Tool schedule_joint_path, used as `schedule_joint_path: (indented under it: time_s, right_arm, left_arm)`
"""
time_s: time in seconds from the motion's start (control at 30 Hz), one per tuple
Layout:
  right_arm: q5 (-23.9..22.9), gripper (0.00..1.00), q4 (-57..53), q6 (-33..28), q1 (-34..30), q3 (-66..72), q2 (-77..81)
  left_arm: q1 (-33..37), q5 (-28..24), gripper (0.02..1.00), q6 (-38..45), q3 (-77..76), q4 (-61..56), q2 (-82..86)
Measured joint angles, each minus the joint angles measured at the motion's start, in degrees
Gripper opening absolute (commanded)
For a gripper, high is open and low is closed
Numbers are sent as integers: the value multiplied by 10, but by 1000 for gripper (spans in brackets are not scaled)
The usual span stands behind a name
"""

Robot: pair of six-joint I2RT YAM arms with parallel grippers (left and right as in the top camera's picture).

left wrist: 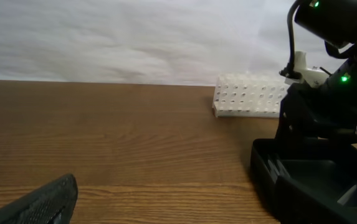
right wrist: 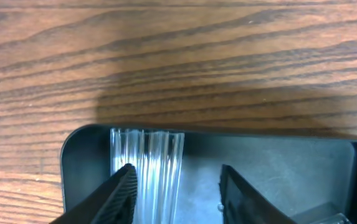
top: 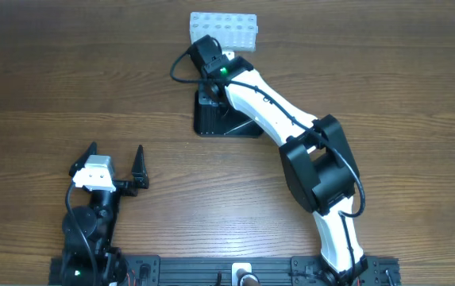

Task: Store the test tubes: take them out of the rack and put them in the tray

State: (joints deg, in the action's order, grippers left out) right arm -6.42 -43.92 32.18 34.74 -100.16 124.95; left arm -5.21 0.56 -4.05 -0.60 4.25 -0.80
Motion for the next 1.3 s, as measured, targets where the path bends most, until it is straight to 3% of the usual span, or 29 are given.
schedule_joint_path:
  time_s: [0.1,0.27,0.37,0.5,0.77,1.1,1.3]
  right_arm:
    - [-13,776,-5,-19,4,3,-36]
    - [-55,982,7,-98,-13,4,-175]
    - [-75,993,13,-150,-56,4,-262]
    - [-101,991,52,-237,-160,46,-388]
    - [-105,993,226,-303,-277,370,-672]
    - [-100,993,252,-314,-293,666,-1048]
    - [-65,993,251,-316,-308,779,-1184]
  left_arm:
    - [0,0,1000,0,0,0,0]
    - [0,0,1000,0,0,0,0]
    - [0,0,1000,0,0,0,0]
    - [0,0,1000,0,0,0,0]
    - [0,0,1000,0,0,0,0]
    - [0,0,1000,0,0,0,0]
    - [0,0,998,0,0,0,0]
